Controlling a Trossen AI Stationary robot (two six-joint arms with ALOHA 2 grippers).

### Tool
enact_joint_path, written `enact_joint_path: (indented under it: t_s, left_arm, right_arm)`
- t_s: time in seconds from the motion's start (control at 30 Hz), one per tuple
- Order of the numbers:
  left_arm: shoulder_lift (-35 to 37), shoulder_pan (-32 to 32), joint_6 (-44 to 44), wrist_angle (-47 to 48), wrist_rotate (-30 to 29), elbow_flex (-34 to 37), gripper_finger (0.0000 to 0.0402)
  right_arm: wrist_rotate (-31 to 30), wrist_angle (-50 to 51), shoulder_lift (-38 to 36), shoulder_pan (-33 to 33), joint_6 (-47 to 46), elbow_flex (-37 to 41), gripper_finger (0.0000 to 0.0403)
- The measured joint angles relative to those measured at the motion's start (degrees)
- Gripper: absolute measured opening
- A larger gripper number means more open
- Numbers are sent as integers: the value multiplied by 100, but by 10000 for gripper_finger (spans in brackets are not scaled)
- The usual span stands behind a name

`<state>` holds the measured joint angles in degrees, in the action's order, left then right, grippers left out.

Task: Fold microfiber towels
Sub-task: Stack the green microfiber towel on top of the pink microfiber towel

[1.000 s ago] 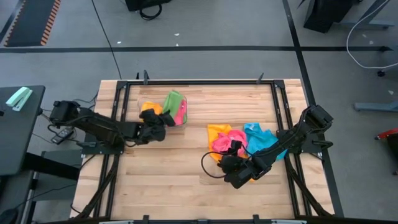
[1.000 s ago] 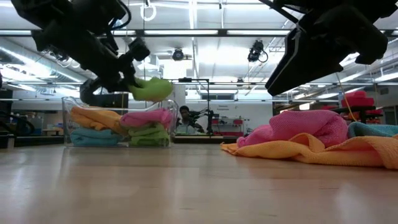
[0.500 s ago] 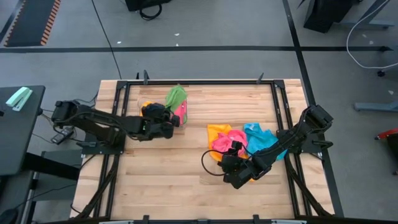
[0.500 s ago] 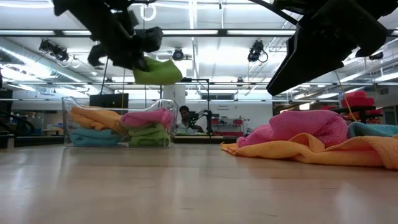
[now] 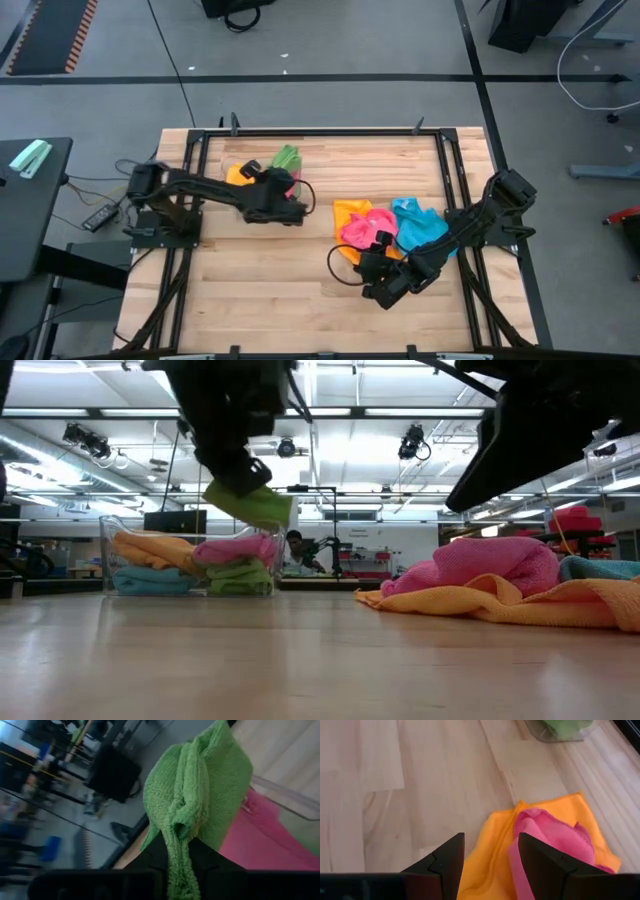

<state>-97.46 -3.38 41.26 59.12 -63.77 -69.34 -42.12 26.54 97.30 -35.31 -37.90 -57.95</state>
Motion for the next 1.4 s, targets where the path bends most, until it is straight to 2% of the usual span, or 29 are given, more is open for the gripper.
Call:
enact_joint_path:
  t_s: [0.23, 0.47, 0.77, 1.07, 1.3, 1.4]
  left_arm:
    - [-689, 70, -209, 1382, -144, -826, 37]
    - [-729, 69, -452, 2068, -669, -962, 38]
    - [-1266, 129, -1556, 2032, -1104, -897, 38]
    - [-1470, 424, -2036, 2539, -1057, -890, 38]
    - [-1511, 466, -2895, 2473, -1049, -892, 38]
    - [-1514, 451, -3265, 2213, -858, -892, 38]
  right_arm:
    - [-1, 122, 0, -53, -276, 4, 196]
    - [-1, 110, 0, -51, -307, 4, 196]
    - [-1, 91, 0, -53, -393, 4, 196]
    - [-1, 93, 0, -53, -390, 4, 196]
    - [1, 91, 0, -53, -392, 4, 196]
    - [14, 78, 0, -67, -394, 4, 196]
